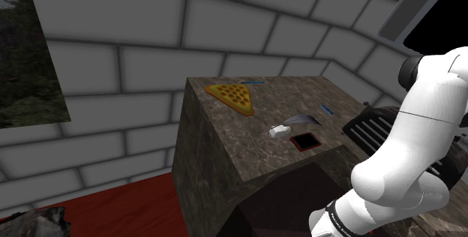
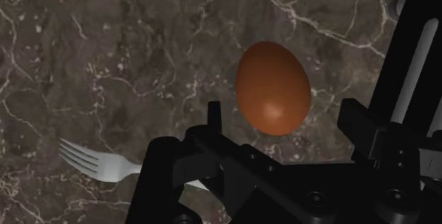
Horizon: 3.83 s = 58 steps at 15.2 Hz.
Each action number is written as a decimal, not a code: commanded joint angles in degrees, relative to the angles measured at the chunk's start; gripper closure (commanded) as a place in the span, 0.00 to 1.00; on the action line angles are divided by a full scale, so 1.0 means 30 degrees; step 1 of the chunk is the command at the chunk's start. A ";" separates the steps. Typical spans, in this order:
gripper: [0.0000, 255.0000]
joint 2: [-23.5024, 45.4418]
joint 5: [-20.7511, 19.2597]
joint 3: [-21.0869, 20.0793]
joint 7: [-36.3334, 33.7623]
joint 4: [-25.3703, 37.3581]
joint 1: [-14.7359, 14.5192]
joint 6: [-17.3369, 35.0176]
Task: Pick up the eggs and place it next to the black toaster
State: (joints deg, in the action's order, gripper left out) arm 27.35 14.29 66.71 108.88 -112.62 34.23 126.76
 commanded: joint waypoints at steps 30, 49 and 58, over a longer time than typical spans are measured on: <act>1.00 0.2427 0.3285 0.1402 0.2831 -0.0312 -0.0789 0.0320; 0.00 0.7598 0.0763 -0.0121 0.1842 0.4651 0.1110 -0.5005; 1.00 0.8615 0.1952 0.0567 0.2499 0.4824 0.0788 -0.5225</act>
State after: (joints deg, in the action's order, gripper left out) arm 49.36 21.60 69.15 116.22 -97.25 36.09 110.97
